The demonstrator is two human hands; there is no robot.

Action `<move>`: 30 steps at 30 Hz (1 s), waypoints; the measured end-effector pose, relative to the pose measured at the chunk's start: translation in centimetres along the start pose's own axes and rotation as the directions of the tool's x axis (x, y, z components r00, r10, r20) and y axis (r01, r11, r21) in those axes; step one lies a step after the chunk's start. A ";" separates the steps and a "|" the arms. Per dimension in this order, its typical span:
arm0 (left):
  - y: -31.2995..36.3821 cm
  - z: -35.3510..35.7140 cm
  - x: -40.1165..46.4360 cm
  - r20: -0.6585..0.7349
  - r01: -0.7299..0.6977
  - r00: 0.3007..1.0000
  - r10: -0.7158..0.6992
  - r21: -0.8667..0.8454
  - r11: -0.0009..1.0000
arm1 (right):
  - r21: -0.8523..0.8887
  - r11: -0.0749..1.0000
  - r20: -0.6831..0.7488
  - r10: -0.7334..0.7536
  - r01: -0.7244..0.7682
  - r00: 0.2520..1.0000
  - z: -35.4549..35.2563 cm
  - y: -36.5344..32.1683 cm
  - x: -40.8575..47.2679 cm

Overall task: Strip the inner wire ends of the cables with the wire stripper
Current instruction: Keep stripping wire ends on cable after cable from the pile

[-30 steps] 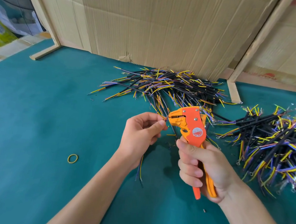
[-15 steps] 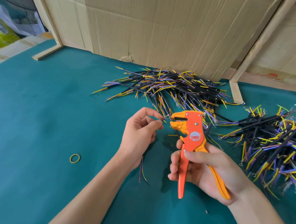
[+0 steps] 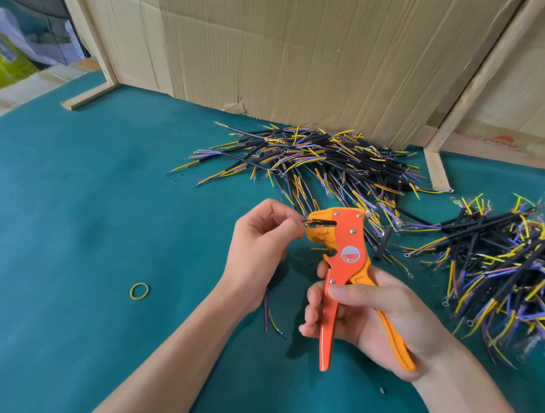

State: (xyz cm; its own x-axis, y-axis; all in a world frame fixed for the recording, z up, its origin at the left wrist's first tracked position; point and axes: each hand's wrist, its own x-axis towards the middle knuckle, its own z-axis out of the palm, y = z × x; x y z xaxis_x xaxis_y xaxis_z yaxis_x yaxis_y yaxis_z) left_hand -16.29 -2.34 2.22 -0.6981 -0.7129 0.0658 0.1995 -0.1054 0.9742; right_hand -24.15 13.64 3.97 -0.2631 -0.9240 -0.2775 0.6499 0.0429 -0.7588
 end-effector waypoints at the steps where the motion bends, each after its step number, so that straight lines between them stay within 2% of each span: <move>1: -0.1 0.0 0.0 -0.002 0.010 1.000 -0.010 -0.002 1.000 | -0.007 1.000 -0.003 -0.004 0.004 1.000 0.0 0.0 0.0; 10: -0.5 0.1 0.0 -0.015 -0.003 1.000 0.005 0.124 0.992 | -0.101 0.995 -0.059 -0.024 0.018 0.998 0.0 0.0 0.0; 17: -0.2 0.2 -0.2 -0.020 -0.044 0.999 0.049 0.206 0.978 | -0.116 0.993 -0.051 -0.031 0.025 0.998 -0.1 0.1 0.3; 30: -0.1 0.2 -0.2 0.003 -0.091 0.996 0.093 0.255 0.963 | -0.114 0.993 -0.014 -0.010 0.008 1.000 -0.6 0.0 0.3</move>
State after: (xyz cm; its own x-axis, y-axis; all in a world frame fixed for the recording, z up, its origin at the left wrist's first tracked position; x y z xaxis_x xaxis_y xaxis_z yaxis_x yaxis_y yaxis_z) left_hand -16.28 -2.08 2.19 -0.6787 -0.7174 0.1570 0.0802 0.1401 0.9869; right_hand -24.61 13.61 3.55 -0.2792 -0.9191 -0.2781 0.5618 0.0785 -0.8235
